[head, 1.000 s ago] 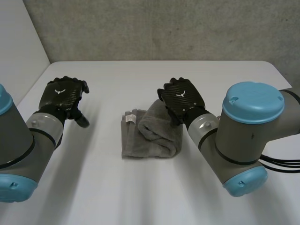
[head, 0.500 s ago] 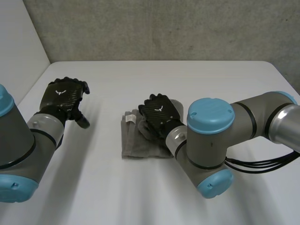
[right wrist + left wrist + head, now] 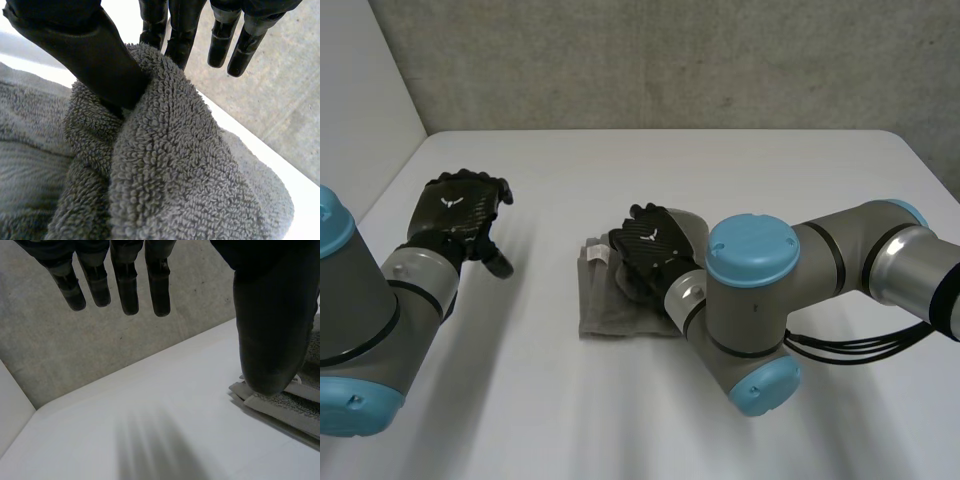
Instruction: Fold the towel.
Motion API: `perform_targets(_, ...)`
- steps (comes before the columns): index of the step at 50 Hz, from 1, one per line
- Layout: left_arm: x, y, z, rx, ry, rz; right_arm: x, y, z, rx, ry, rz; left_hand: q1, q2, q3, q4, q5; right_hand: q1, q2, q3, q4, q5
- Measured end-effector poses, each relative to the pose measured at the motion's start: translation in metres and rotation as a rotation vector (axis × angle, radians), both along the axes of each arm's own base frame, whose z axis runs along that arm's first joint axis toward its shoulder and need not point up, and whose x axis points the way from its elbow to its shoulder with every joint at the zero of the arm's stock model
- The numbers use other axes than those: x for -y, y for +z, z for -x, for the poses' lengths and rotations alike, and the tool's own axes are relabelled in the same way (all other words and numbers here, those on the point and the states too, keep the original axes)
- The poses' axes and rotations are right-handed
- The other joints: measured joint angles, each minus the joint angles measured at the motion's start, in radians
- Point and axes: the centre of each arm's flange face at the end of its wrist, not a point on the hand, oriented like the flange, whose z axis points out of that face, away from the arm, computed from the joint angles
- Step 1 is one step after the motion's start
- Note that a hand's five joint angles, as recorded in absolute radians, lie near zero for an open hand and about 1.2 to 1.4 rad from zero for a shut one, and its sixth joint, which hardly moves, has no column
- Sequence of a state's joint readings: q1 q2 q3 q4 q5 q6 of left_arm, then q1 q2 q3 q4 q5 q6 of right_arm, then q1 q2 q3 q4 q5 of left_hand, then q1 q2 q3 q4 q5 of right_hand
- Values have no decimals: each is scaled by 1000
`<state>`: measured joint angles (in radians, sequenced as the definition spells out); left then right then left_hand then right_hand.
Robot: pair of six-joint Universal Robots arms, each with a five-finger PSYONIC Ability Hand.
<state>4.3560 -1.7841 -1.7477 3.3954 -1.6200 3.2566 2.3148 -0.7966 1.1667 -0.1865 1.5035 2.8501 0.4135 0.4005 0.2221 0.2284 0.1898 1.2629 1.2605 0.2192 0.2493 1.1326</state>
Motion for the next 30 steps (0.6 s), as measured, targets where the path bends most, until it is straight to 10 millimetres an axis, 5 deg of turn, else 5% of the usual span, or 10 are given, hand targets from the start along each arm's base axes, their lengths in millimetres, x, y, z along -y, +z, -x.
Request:
perform_targets(15,9,3,-11,-4,44,10,-46,32,-24,66,227,36,-5,-7,0,0,-3,0,0,0,0,0)
perform_targets(22,15,6,-21,-8,79,16,-67,19,-34,51,319,20,-5,-7,0,0,-5,1,0,0,0,0)
perform_targets(30,22,9,-31,-24,117,22,-66,-4,-42,12,347,33,-5,-8,0,0,-5,1,6,0,0,0)
